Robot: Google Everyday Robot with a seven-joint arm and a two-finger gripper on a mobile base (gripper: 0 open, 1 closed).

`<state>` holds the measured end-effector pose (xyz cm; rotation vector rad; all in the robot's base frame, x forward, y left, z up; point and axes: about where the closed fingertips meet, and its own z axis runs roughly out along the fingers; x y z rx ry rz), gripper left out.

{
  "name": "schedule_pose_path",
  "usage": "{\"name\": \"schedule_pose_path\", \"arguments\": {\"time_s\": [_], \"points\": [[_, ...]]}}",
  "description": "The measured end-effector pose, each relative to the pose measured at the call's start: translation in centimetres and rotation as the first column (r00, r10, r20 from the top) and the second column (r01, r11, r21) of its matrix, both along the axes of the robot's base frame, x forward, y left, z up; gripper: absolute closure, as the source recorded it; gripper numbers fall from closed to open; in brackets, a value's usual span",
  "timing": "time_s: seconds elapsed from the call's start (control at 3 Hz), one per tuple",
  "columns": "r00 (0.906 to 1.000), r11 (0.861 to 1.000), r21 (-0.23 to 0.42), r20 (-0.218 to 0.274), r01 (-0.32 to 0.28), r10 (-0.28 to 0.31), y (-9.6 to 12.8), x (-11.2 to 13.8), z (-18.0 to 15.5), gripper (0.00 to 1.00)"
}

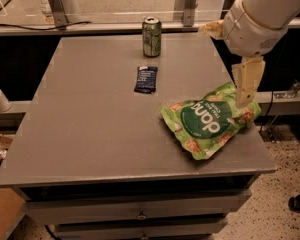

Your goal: Pick rxbar blueberry

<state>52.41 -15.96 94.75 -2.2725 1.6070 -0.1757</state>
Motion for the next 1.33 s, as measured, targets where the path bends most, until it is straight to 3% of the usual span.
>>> {"name": "schedule_pose_path", "arguments": {"time_s": [0.33,0.67,1.0,1.33], "points": [[0.9954,0.995,-0.06,0.056,-0.075,0.078,1.0,1.5,-0.6,0.0],[0.9795,0.973,-0.16,0.085,-0.167,0.182,2.2,4.1,-1.3,0.0],[0.9597,0.936,-0.255,0.077,-0.243,0.27,3.3,6.8,-1.9,0.0],[0.9242,0.869,-0.343,0.007,-0.356,0.382,5.2,9.3,-3.0,0.0]]}}
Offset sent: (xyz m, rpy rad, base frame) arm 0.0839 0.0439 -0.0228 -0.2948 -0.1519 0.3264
